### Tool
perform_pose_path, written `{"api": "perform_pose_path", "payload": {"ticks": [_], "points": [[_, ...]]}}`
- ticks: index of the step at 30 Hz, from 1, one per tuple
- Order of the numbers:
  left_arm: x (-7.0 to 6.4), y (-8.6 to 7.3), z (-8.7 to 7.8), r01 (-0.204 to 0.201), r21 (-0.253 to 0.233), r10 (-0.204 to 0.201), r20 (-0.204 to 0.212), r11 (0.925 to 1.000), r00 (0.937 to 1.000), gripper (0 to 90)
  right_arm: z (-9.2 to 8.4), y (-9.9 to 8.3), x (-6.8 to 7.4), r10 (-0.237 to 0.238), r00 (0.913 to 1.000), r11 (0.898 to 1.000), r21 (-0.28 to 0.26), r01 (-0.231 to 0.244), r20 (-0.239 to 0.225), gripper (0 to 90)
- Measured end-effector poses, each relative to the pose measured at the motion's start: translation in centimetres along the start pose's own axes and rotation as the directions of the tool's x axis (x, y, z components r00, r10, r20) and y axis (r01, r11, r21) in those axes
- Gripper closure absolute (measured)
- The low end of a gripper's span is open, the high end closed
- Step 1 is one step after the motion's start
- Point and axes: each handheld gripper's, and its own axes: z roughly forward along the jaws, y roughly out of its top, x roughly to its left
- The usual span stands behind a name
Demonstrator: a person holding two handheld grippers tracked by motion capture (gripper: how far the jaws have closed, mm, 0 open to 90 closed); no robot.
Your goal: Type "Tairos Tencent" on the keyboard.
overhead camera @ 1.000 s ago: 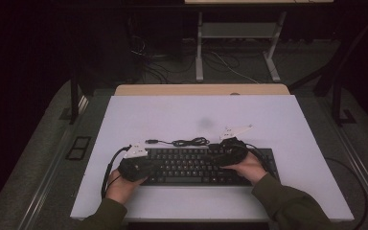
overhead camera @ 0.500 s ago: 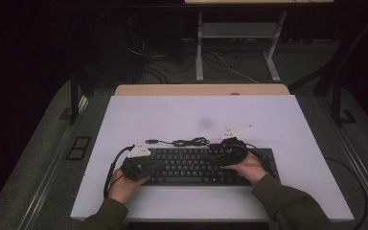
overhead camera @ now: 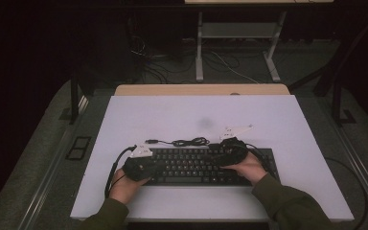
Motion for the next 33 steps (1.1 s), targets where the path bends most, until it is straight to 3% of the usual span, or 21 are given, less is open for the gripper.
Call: {"api": "perform_pose_path", "payload": {"ticks": [25, 33], "points": [[-0.1, 0.3, -0.6, 0.012, -0.027, -0.011, 0.008, 0.9996, 0.9999, 88.2, -0.7, -0.2, -0.2, 0.029, 0.9996, 0.999, -0.018, -0.029, 0.007, 35.0], [-0.2, 0.3, -0.7, 0.011, -0.03, -0.01, 0.022, 0.9995, 0.9997, 88.2, -1.4, -0.3, -0.3, 0.034, 0.9986, 0.999, -0.034, -0.033, 0.04, 30.5]]}}
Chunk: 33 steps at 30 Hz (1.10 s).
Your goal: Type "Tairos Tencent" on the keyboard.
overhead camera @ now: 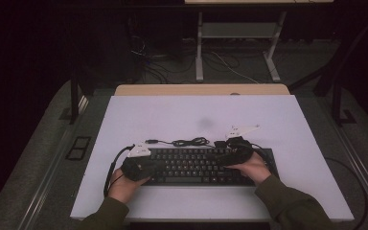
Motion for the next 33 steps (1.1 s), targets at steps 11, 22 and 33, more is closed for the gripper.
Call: {"api": "perform_pose_path", "payload": {"ticks": [11, 22, 33], "points": [[-0.5, 0.1, 0.1, -0.007, -0.003, 0.007, 0.033, 1.0, 0.9994, 88.1, -0.6, -0.5, -0.3, 0.018, 0.9994, 1.0, -0.004, -0.018, 0.029, 20.5], [-1.1, 0.3, 0.6, -0.026, -0.002, 0.026, 0.075, 0.9997, 0.9968, 88.2, -0.9, -0.9, -0.5, 0.02, 0.9986, 1.0, 0.004, -0.02, 0.049, 20.4], [-1.8, 0.6, 1.4, -0.052, 0.014, 0.05, 0.114, 0.9986, 0.9922, 88.2, -1.2, -1.1, -0.7, 0.028, 0.998, 1.0, 0.001, -0.028, 0.056, 20.4]]}}
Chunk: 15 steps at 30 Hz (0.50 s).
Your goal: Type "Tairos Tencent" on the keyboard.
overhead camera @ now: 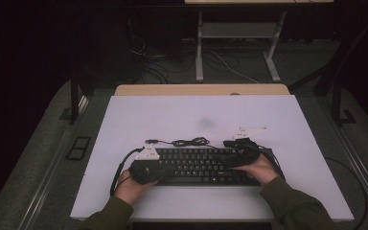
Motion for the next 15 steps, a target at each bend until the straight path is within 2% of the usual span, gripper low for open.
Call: {"api": "perform_pose_path", "payload": {"ticks": [8, 15], "points": [[-0.63, 0.05, 0.58, -0.022, 0.017, 0.021, 0.036, 0.9996, 0.9991, 88.1, -0.1, -0.11, -0.05, 0.002, 1.0, 1.0, -0.002, -0.002, 0.004, 20.7], [-0.86, 0.09, 0.92, -0.039, 0.035, 0.037, 0.047, 0.9986, 0.9982, 88.1, -0.13, -0.14, -0.08, 0.005, 1.0, 1.0, 0.0, -0.005, 0.005, 20.9]]}}
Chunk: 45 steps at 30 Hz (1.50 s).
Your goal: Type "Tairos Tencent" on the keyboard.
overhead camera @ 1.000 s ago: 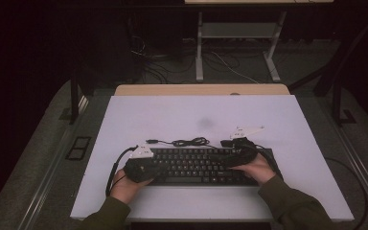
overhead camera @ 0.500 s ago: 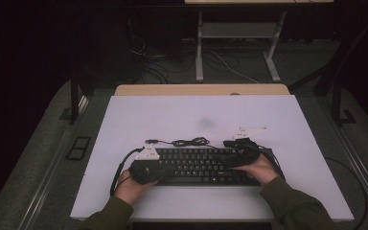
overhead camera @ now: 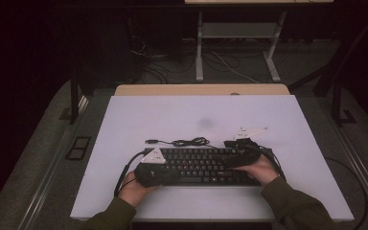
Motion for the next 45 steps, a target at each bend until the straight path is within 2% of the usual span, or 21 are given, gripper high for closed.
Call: {"api": "perform_pose_path", "payload": {"ticks": [5, 16, 19, 28, 35, 40, 45], "points": [[-0.1, 0.0, 0.2, -0.012, 0.015, 0.012, 0.0, 0.9998, 0.9999, 88.1, 0.0, 0.0, 0.0, 0.0, 1.0, 1.0, 0.002, 0.0, 0.002, 21.0], [-0.1, -0.1, 0.3, -0.011, 0.014, 0.011, 0.002, 0.9998, 0.9999, 88.1, 0.0, 0.0, 0.0, 0.001, 1.0, 1.0, 0.0, -0.001, 0.002, 21.3], [-0.1, -0.1, 0.4, -0.022, 0.029, 0.022, 0.0, 0.9993, 0.9998, 88.2, 0.0, 0.0, 0.0, 0.001, 1.0, 1.0, 0.0, -0.001, 0.002, 21.4], [-0.1, 0.0, 0.3, -0.018, 0.025, 0.018, -0.005, 0.9995, 0.9998, 88.2, 0.0, 0.0, 0.0, -0.001, 1.0, 1.0, -0.003, 0.001, 0.002, 21.4], [0.1, 0.1, -0.2, -0.004, -0.006, 0.004, 0.0, 1.0, 1.0, 87.6, -0.2, 0.0, 0.0, 0.003, 1.0, 1.0, -0.009, -0.003, -0.001, 21.7], [0.3, 0.2, -0.5, 0.004, -0.022, -0.004, -0.006, 0.9998, 1.0, 84.0, -0.3, 0.0, 0.0, 0.0, 1.0, 1.0, -0.011, 0.0, -0.003, 21.8], [0.4, 0.3, -0.6, 0.021, -0.035, -0.022, -0.013, 0.9991, 0.9997, 75.8, -0.4, 0.0, 0.0, 0.002, 1.0, 1.0, -0.008, -0.002, -0.002, 22.2]]}}
